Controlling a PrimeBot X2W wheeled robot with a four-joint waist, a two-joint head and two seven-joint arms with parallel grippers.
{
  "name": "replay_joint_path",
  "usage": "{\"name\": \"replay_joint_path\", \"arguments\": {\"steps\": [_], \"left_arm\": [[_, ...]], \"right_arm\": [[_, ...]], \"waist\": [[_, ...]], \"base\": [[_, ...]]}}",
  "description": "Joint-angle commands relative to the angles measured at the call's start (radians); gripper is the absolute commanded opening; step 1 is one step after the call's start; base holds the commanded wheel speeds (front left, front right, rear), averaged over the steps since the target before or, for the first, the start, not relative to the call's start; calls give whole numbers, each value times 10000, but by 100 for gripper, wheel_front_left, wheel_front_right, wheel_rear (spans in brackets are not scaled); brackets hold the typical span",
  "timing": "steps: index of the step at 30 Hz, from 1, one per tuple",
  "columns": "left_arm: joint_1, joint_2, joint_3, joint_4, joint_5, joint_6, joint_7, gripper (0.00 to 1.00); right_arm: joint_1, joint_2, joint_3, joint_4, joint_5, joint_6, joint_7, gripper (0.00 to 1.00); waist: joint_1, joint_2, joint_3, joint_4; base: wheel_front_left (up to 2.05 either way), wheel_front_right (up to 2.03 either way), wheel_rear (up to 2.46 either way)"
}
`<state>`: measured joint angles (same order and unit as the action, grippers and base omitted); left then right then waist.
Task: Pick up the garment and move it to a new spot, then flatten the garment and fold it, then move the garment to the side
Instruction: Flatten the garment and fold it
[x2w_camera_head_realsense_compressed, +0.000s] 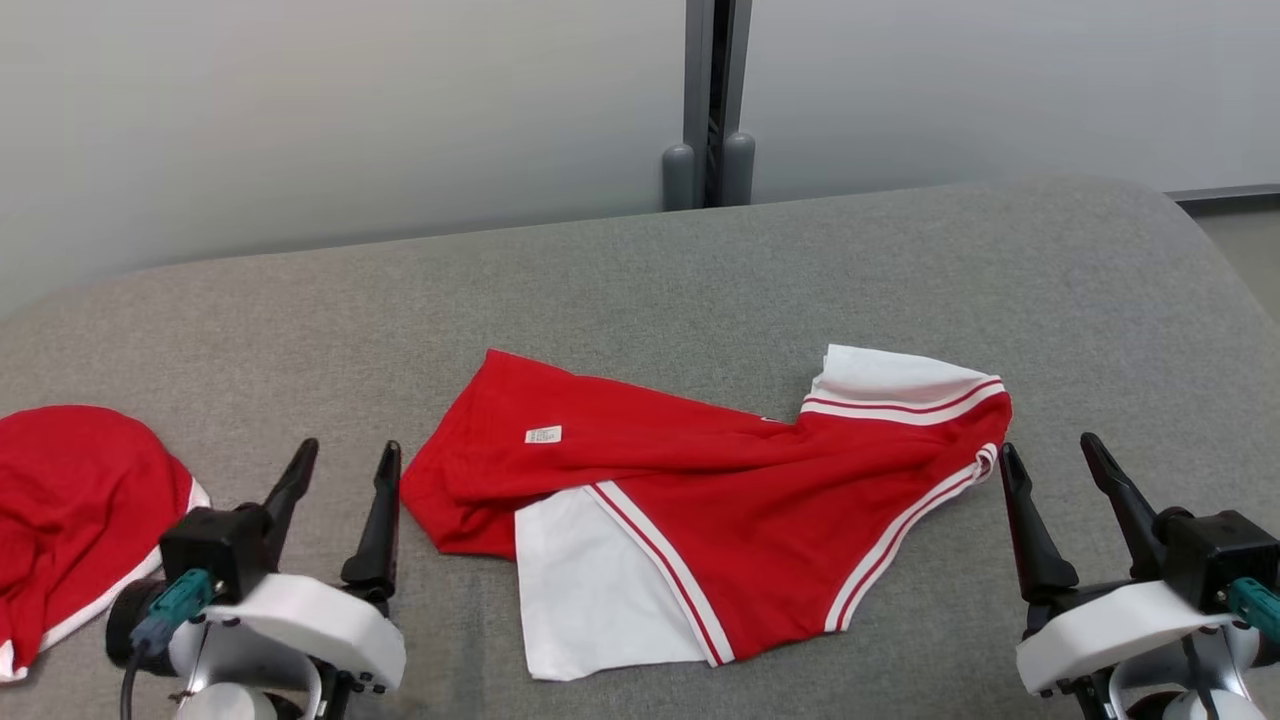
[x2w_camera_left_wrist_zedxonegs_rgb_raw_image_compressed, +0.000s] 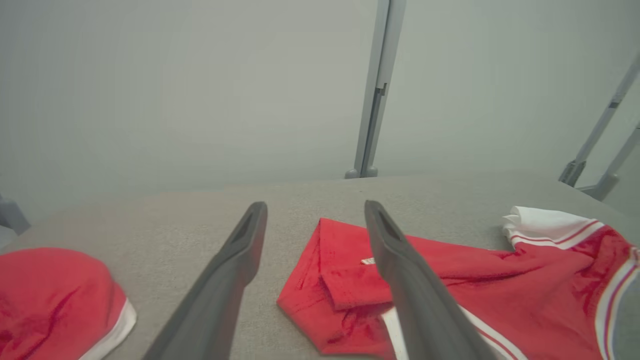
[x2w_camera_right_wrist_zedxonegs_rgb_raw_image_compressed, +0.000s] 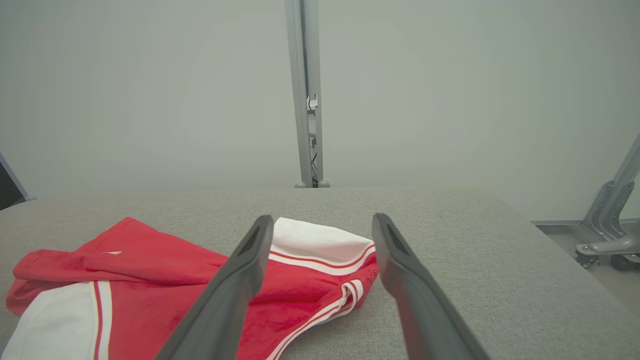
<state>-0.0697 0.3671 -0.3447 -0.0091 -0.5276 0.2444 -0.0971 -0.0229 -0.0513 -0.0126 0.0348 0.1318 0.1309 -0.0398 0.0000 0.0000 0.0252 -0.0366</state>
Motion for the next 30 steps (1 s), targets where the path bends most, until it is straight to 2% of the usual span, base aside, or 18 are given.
{"name": "replay_joint_path", "arguments": {"steps": [1,8,11,16,17,18,24,30], "left_arm": [[-354,-12,-163,273,-187,-262,339,100],[-1640,-271,-720,2405,-1189,-1581,1843,100],[-2210,-407,-729,3617,-1527,-2055,2091,100],[-2930,-532,-644,5181,-1818,-2526,2043,100],[-3050,-597,-604,5337,-1913,-2656,1965,84],[-3164,-610,-578,5483,-1929,-2749,1910,0],[-3876,-411,-581,5472,-1603,-3039,1250,0],[-4764,-32,-968,4060,-320,-2844,142,0]], "right_arm": [[-140,-25,61,-66,84,-3,12,100],[-463,-20,257,-38,153,-3,-100,100],[-582,-17,336,41,181,-3,-166,100],[-747,-15,398,196,271,-3,-323,100],[-765,-16,390,228,289,-3,-354,100],[-794,-14,382,261,301,-3,-367,100],[-923,-12,241,326,369,-3,-500,100],[-1080,-15,-80,247,359,-3,-519,100]], "waist": [[0,0,187,-143],[0,0,937,-670],[0,0,1203,-900],[0,0,1483,-1190],[0,0,1520,-1226],[0,0,1545,-1248],[0,0,1626,-1234],[0,0,1682,-878]], "base": [[0,0,0],[0,0,0],[0,0,0],[0,0,0],[0,0,0],[0,0,0],[0,0,0],[0,0,0]]}}
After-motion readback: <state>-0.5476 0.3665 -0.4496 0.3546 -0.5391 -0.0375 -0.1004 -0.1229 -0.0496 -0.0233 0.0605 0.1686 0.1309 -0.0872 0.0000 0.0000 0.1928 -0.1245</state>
